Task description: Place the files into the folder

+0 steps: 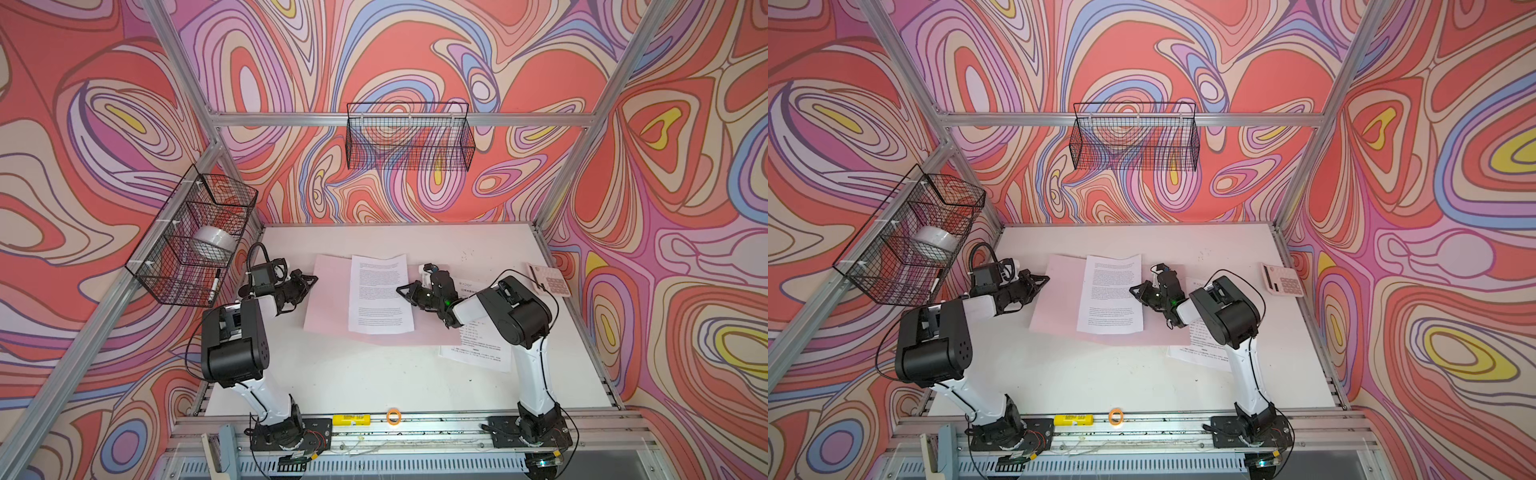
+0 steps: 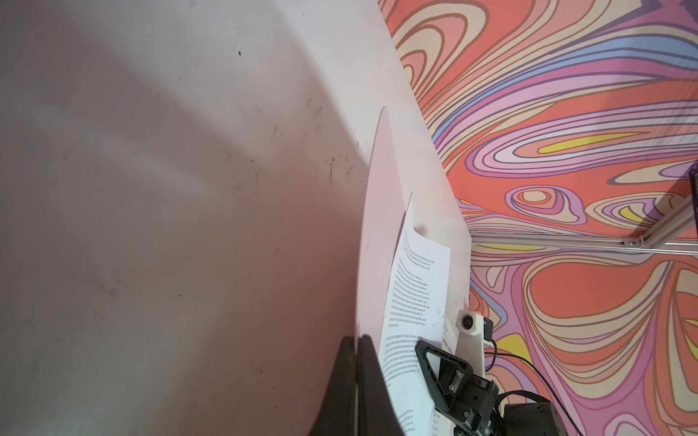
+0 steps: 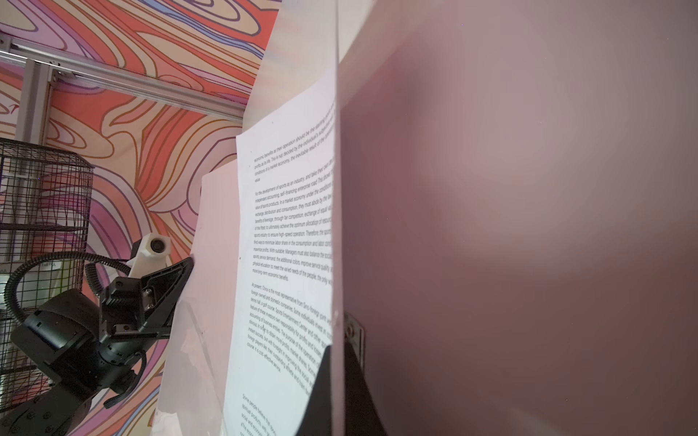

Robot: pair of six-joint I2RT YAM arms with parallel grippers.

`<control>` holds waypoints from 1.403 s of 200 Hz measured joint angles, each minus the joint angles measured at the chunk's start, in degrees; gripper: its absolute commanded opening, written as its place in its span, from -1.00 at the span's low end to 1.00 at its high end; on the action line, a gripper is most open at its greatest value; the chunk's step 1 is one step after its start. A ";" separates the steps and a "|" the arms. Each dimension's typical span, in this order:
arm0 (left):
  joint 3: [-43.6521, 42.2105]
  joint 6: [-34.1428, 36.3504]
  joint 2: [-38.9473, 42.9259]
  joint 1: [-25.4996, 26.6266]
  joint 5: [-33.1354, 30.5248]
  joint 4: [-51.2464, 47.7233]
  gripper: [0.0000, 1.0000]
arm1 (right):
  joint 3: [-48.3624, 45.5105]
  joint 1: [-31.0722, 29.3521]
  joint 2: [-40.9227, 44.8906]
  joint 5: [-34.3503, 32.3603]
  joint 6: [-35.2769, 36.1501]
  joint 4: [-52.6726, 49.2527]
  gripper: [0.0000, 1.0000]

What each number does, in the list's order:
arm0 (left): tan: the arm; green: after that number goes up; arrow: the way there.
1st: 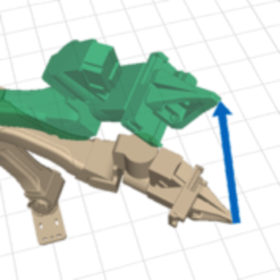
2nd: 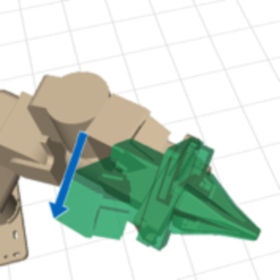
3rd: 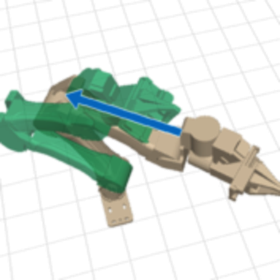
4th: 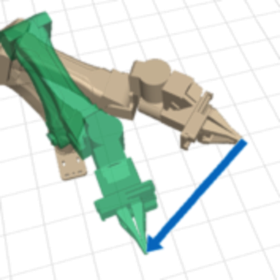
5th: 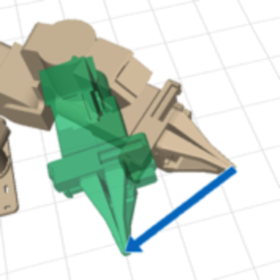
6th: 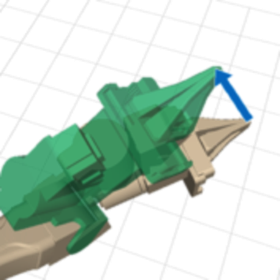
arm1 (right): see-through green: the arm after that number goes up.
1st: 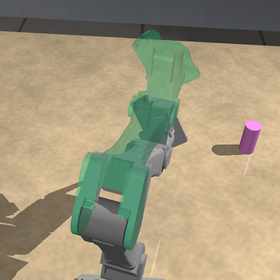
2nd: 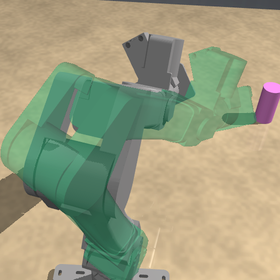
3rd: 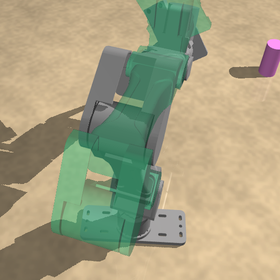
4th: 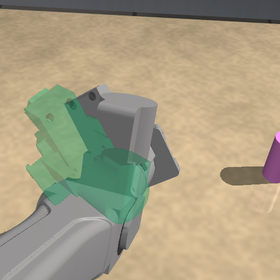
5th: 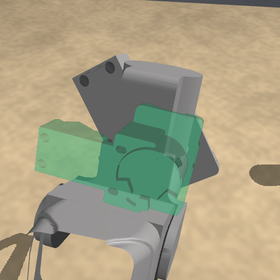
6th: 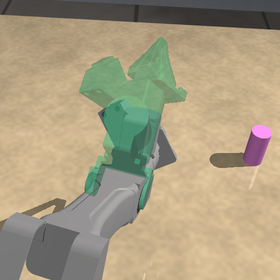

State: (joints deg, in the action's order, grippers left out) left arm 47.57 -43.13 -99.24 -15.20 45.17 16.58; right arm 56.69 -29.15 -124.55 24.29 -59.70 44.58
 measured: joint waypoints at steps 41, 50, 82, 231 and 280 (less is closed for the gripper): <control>-0.02 0.00 0.50 0.33 -0.26 -0.02 -1.00 | 0.20 -1.81 0.04 -1.42 0.00 -0.28 -1.00; -0.02 0.00 0.57 0.39 -0.35 -0.02 -1.00 | 0.31 -2.14 0.04 -1.81 0.00 -0.42 -1.00; -0.02 0.02 0.57 0.59 -0.63 -0.02 -1.00 | 0.37 -3.17 0.37 -3.65 -0.35 -1.31 -1.00; -0.02 0.02 0.57 1.77 -0.87 -0.07 -1.00 | 5.14 -6.62 0.66 -11.08 -2.82 -8.17 -1.00; -0.02 0.04 0.57 1.77 -0.90 -0.15 -1.00 | 7.43 -6.62 0.66 -11.85 -3.26 -9.42 -1.00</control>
State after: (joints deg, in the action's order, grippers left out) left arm 47.55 -43.09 -98.67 -13.43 44.27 16.43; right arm 64.12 -35.77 -123.90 12.45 -62.96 35.16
